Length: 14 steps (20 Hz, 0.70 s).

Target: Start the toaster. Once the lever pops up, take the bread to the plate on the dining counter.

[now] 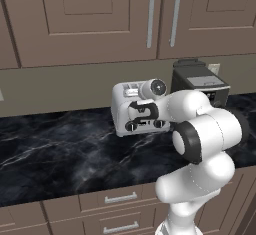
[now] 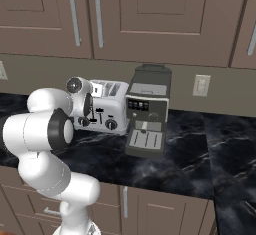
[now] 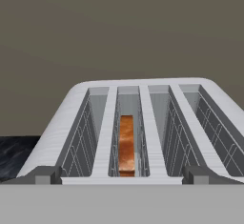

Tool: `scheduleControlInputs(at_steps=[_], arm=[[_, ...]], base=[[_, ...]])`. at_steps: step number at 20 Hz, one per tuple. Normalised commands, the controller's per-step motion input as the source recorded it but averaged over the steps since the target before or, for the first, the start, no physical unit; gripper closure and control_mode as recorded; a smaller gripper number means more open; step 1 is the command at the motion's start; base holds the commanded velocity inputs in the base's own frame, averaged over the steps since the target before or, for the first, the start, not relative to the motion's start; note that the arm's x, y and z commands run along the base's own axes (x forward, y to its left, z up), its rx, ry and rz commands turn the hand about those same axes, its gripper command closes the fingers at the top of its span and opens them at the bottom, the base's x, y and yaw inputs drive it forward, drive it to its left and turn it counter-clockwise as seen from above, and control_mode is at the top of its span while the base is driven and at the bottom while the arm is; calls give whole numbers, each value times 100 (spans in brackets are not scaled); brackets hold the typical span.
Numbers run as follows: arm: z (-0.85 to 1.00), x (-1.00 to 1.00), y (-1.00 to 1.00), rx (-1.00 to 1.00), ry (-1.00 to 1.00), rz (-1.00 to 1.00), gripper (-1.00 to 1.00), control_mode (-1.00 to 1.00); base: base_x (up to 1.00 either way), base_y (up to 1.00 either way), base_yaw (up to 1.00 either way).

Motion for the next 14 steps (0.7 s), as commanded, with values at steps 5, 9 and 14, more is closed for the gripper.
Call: scheduleControlInputs(at_steps=[5,9,14], arm=[[0,0,0,0,0,0,-100,-100],[0,0,0,0,0,0,-100,-100],[0,0,0,0,0,0,-100,-100]], base=[[0,0,0],[0,0,0],[0,0,0]])
